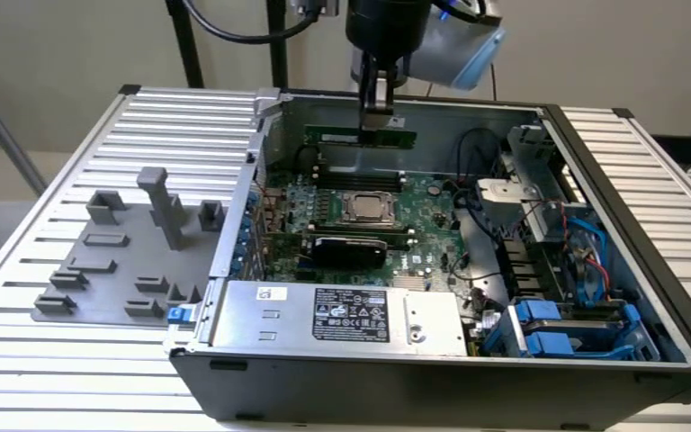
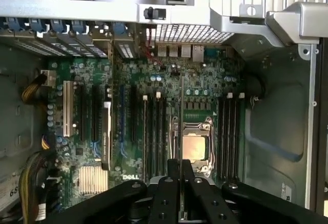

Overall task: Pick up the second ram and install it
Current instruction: 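Insert the second ram into the second slot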

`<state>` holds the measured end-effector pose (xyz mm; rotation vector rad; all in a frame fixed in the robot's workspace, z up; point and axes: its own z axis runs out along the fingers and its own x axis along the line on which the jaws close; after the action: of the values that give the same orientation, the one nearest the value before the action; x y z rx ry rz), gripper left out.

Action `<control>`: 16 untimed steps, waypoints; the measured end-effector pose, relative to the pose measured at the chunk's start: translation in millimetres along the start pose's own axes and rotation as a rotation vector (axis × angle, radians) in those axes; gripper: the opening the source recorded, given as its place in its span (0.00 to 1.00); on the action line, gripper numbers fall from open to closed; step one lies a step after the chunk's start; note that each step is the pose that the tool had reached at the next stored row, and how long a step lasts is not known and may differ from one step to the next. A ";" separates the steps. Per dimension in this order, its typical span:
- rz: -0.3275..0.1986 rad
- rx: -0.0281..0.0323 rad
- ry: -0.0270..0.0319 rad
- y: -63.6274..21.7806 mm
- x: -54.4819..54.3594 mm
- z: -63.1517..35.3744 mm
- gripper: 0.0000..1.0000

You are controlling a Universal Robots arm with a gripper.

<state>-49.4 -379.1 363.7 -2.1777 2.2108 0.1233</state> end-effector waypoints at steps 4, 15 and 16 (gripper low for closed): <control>0.002 0.0001 0.0000 -8.7 -0.5 6.3 0.00; 0.002 0.0001 0.0000 -8.7 -0.5 6.4 0.00; 0.002 0.0000 0.0000 -8.7 -0.5 6.4 0.00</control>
<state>-40.9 -378.2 357.1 -2.1756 2.2130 0.1232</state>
